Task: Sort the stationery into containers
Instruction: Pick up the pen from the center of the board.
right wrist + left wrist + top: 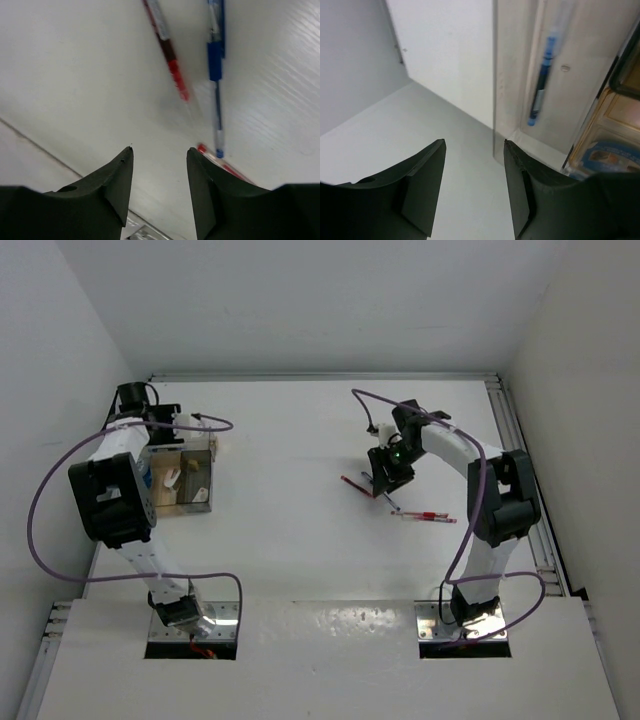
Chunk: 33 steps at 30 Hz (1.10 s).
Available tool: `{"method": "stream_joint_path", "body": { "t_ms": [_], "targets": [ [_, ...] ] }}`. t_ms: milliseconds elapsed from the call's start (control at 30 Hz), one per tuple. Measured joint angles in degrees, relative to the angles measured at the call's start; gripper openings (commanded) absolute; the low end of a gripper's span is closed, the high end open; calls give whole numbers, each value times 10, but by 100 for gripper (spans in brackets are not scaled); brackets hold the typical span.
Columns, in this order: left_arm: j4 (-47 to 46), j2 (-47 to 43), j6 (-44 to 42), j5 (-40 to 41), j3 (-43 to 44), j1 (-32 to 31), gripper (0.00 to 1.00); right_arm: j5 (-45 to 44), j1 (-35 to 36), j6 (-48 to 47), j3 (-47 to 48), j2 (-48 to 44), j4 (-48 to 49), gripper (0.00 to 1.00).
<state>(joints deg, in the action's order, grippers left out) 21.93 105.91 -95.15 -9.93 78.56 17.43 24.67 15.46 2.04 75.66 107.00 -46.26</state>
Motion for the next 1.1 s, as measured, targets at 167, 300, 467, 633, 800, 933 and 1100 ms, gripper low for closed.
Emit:
{"method": "stream_joint_path", "body": {
  "t_ms": [167,300,467,633,800,933,1100],
  "targets": [
    [3,-79,45,-25,-5,-15,56,-87,0,-28,-45,0,28,40],
    [10,-166,98,-50,-26,-42,58,-136,0,-39,-61,0,56,39],
    [20,-287,160,-84,-80,-100,59,-166,0,-47,-64,2,87,37],
    [30,-319,210,-99,-118,-118,59,-181,4,-52,-64,19,104,37],
    [34,-319,261,-102,-125,-118,59,-186,16,-57,-64,28,107,36],
    [35,-319,301,-110,-124,-121,59,-186,26,-63,-64,28,107,33],
    [35,-319,360,-125,-123,-130,59,-192,34,-68,-61,37,106,26]
  ]
}}
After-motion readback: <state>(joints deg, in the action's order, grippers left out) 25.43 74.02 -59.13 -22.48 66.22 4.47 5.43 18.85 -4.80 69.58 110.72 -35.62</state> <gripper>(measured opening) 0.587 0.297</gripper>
